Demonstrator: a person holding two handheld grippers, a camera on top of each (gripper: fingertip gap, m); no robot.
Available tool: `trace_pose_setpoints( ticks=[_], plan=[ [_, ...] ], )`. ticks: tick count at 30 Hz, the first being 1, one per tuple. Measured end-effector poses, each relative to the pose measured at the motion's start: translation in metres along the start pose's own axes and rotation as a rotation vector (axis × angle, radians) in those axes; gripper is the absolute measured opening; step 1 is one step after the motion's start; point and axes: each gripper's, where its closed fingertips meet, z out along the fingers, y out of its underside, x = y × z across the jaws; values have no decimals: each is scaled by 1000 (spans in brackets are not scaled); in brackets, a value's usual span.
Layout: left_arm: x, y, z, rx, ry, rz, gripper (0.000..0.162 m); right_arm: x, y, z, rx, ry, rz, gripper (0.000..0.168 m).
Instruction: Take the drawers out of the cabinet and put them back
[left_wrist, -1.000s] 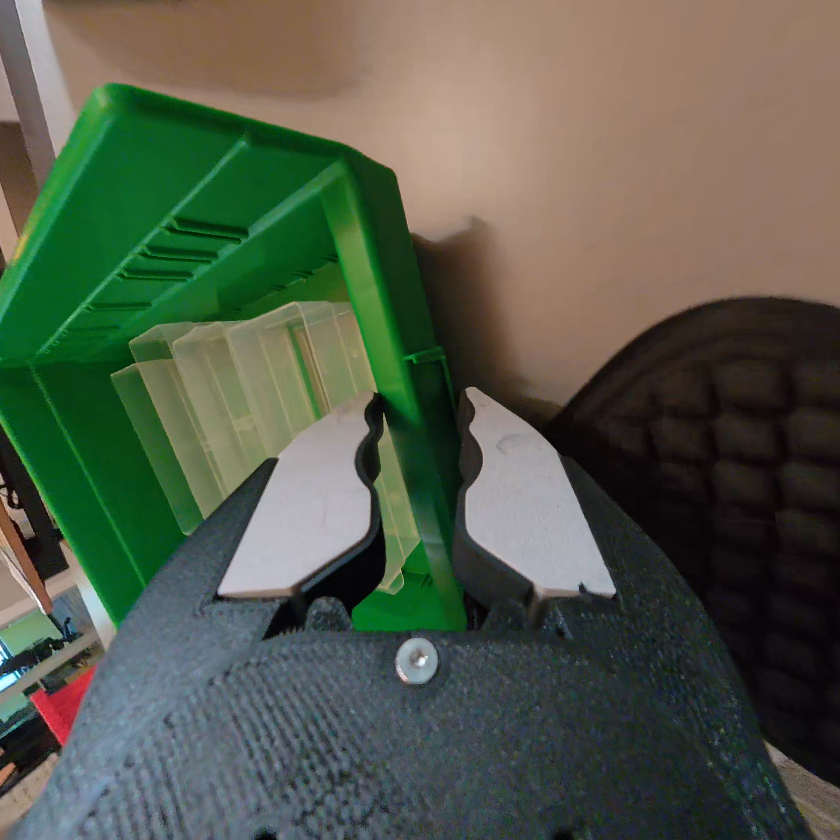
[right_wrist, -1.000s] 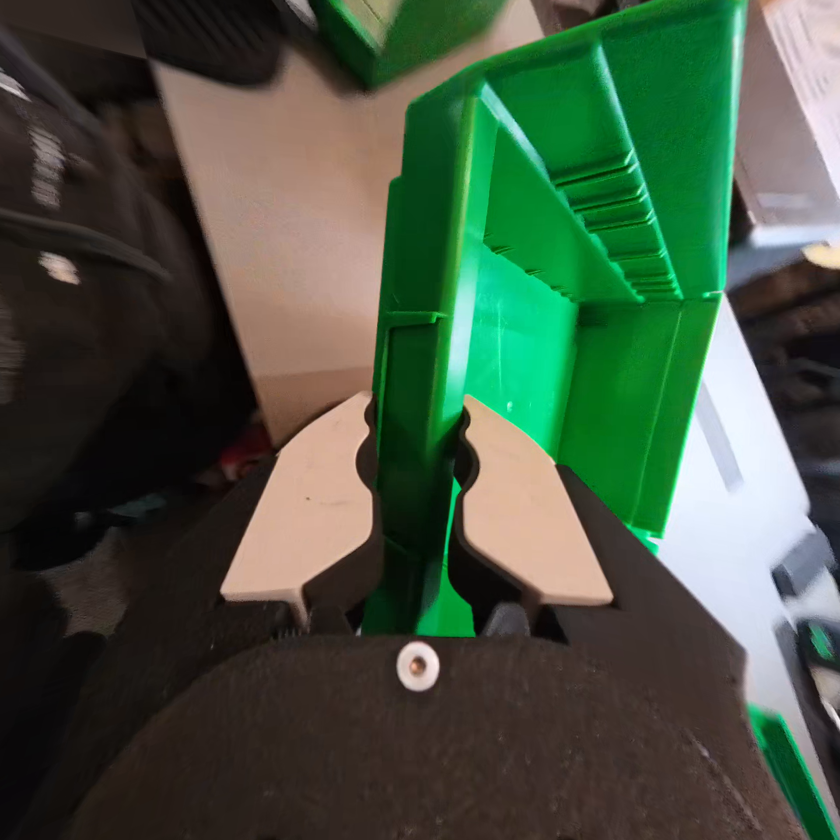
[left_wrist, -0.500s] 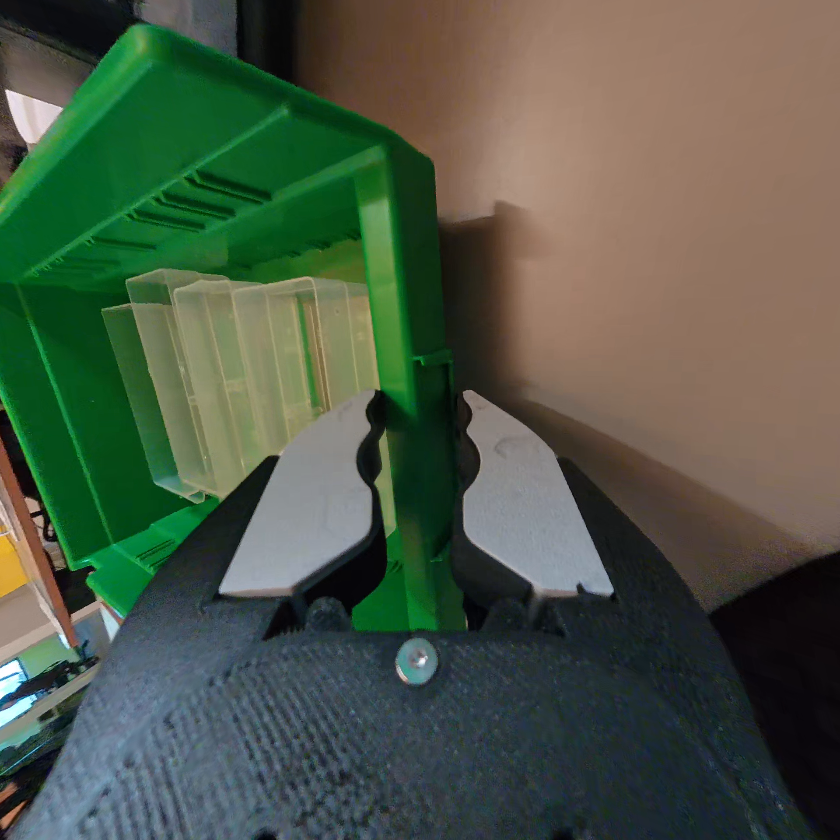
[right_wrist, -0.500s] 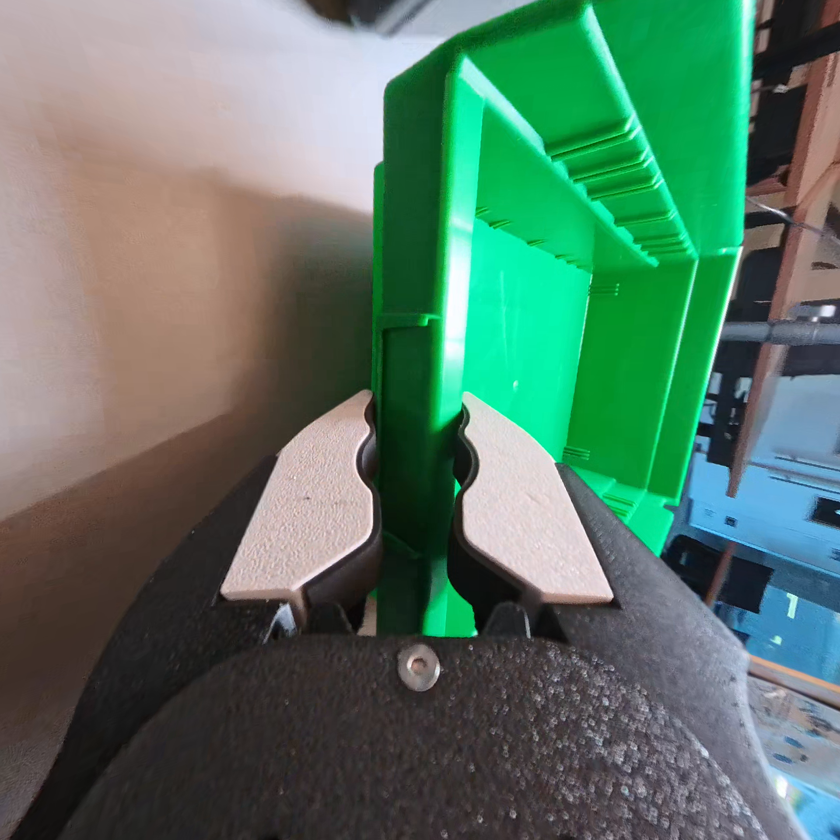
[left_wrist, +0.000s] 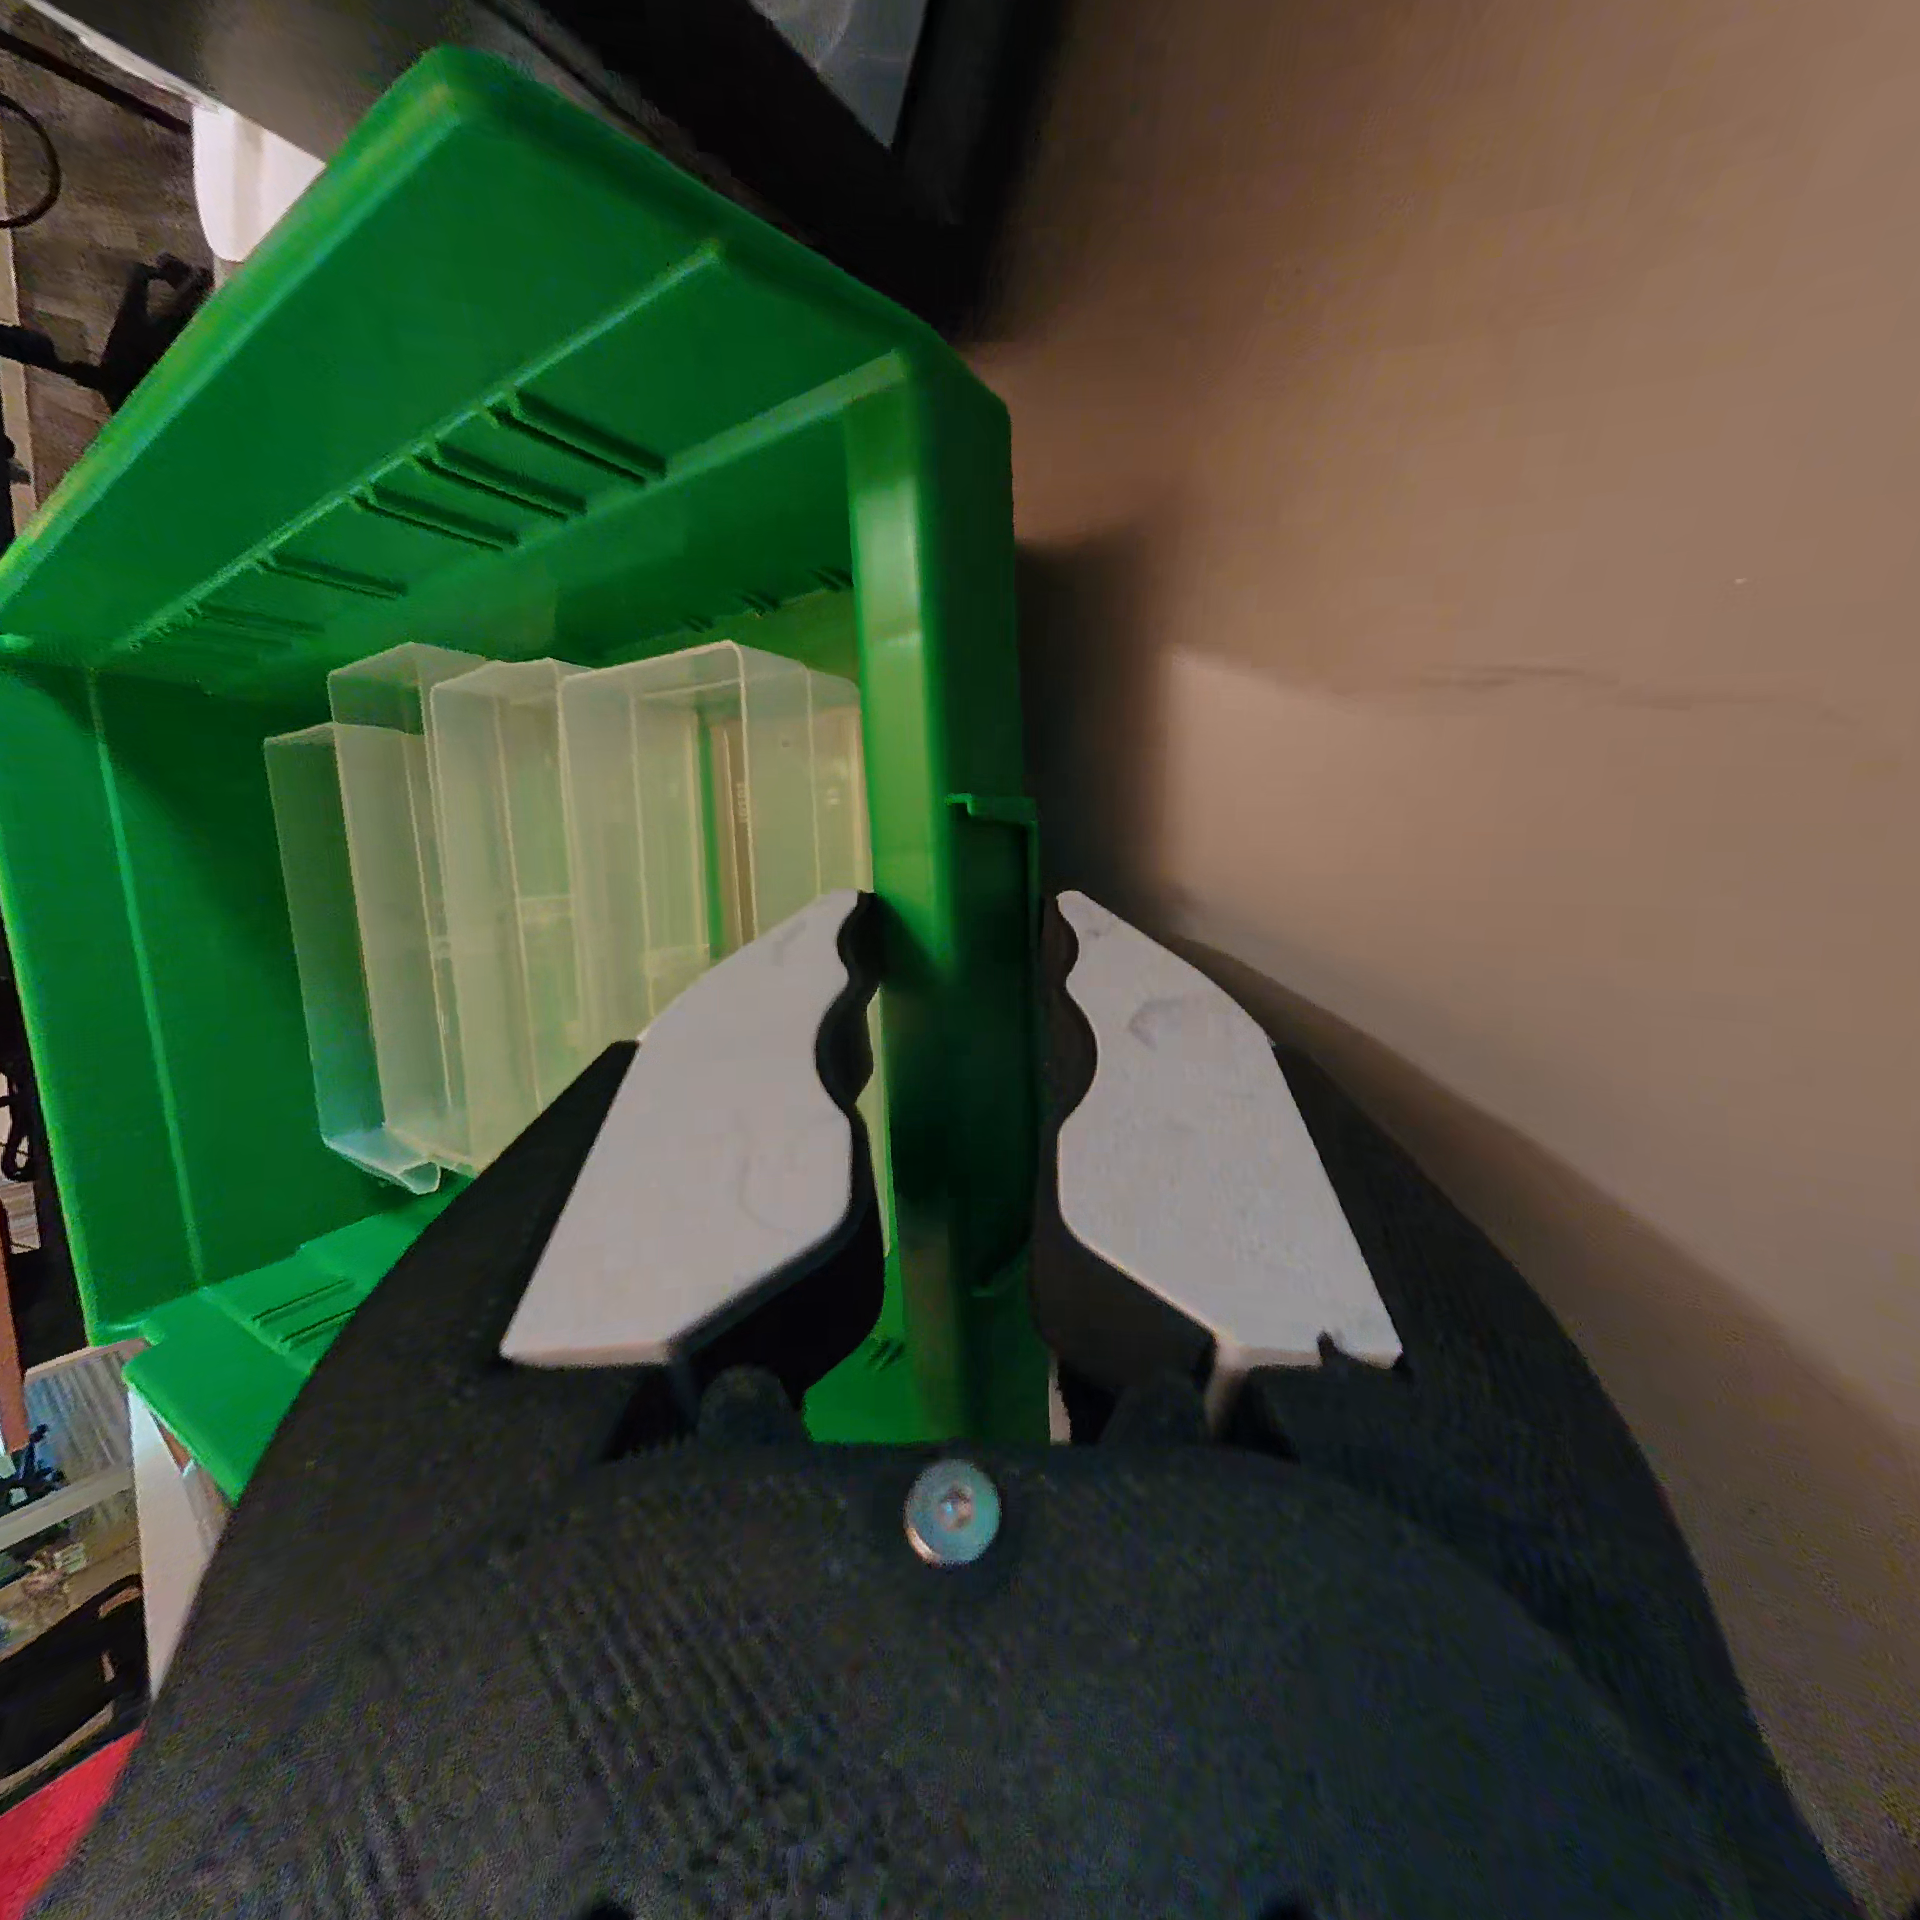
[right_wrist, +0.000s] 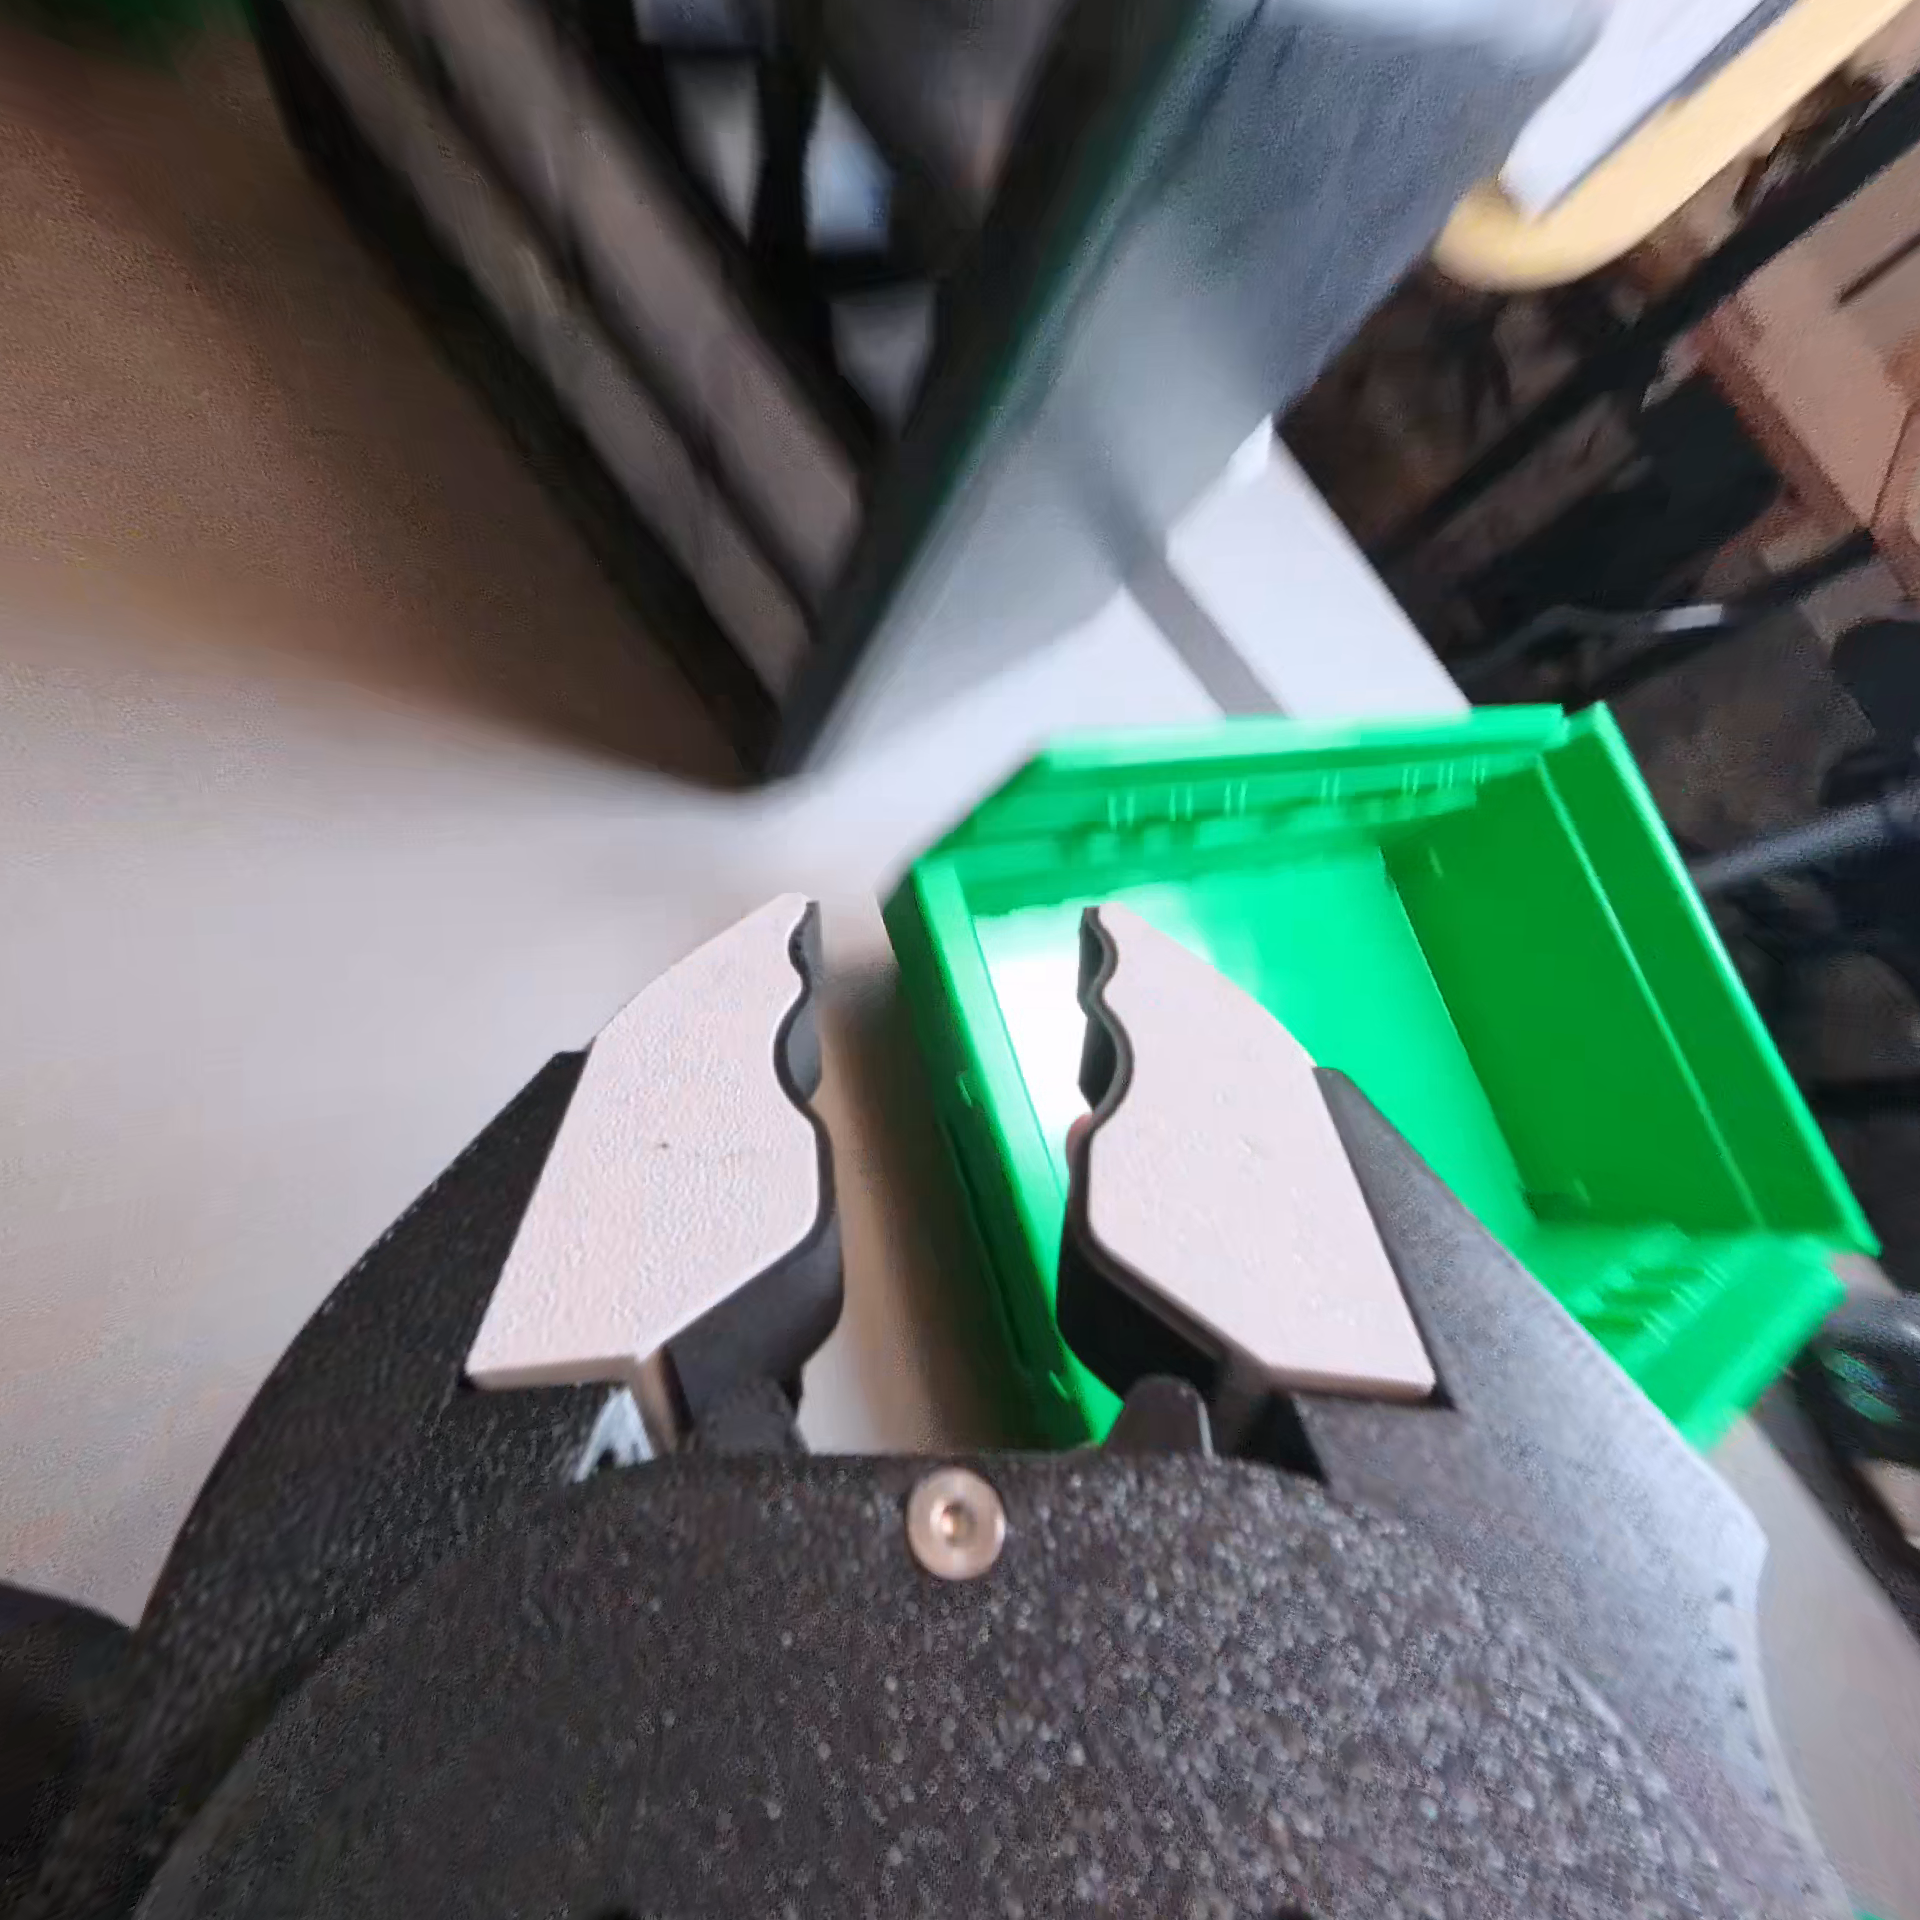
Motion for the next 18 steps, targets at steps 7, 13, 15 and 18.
trace_pose_setpoints(
  ticks=[7, 13, 15, 18],
  plan=[
    [-23, 0, 12, -11, -67, -37, 36, -24, -125, -12, 529, -75, 310, 38],
    [-46, -31, -29, 284, -10, -315, 41, -81, -137, 46, 570, -75, 323, 38],
    [-59, -39, -45, 388, -25, -417, 42, -86, -129, 58, 552, -39, 316, 38],
    [-64, -44, -52, 468, -33, -523, 41, -77, -125, 58, 563, 50, 285, 38]
  ],
)
